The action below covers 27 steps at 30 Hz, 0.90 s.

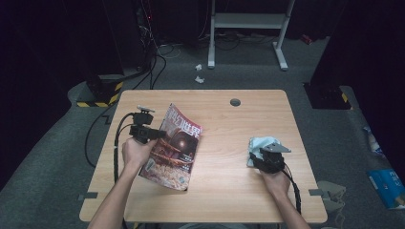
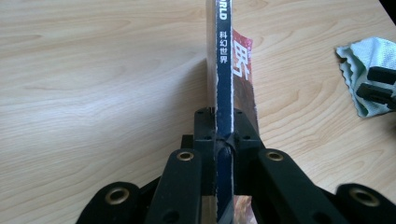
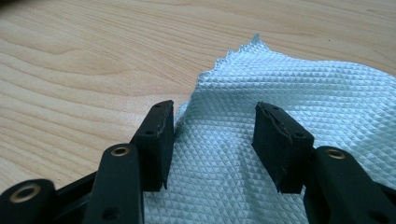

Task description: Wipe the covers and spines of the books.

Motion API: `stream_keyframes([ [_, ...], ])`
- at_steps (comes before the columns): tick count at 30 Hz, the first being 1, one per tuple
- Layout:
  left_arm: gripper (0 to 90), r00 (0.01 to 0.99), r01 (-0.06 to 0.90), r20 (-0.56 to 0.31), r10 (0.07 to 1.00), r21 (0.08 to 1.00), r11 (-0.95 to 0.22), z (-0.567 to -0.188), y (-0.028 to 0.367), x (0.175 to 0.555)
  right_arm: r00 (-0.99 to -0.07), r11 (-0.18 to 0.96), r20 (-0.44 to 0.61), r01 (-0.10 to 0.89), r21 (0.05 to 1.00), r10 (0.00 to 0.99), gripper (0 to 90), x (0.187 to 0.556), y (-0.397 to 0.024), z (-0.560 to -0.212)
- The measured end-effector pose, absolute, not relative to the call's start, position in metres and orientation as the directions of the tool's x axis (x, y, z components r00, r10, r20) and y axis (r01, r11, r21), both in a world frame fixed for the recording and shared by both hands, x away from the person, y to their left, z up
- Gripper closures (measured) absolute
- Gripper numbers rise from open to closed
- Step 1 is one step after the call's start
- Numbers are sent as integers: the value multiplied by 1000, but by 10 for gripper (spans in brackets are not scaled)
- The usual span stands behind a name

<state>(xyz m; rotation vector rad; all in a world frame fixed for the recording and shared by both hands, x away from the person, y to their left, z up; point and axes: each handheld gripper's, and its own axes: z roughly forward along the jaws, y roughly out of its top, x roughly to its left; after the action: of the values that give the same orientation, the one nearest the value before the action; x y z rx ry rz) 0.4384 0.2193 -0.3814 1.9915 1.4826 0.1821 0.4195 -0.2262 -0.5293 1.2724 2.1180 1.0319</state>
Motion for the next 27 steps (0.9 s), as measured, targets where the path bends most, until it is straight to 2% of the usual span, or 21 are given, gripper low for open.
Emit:
stream_keyframes([
  [16, 837, 266, 837, -145, 953, 526, -154, -344, 263, 446, -468, 292, -8, 538, 791, 884, 482, 420, -226, -529],
  [25, 837, 170, 866, -35, 985, 483, -132, -326, 288, 455, -466, 288, -4, 542, 790, 885, 482, 419, -226, -529],
  [27, 837, 152, 871, -41, 988, 478, -114, -327, 287, 456, -468, 292, -7, 539, 790, 884, 482, 420, -226, -529],
])
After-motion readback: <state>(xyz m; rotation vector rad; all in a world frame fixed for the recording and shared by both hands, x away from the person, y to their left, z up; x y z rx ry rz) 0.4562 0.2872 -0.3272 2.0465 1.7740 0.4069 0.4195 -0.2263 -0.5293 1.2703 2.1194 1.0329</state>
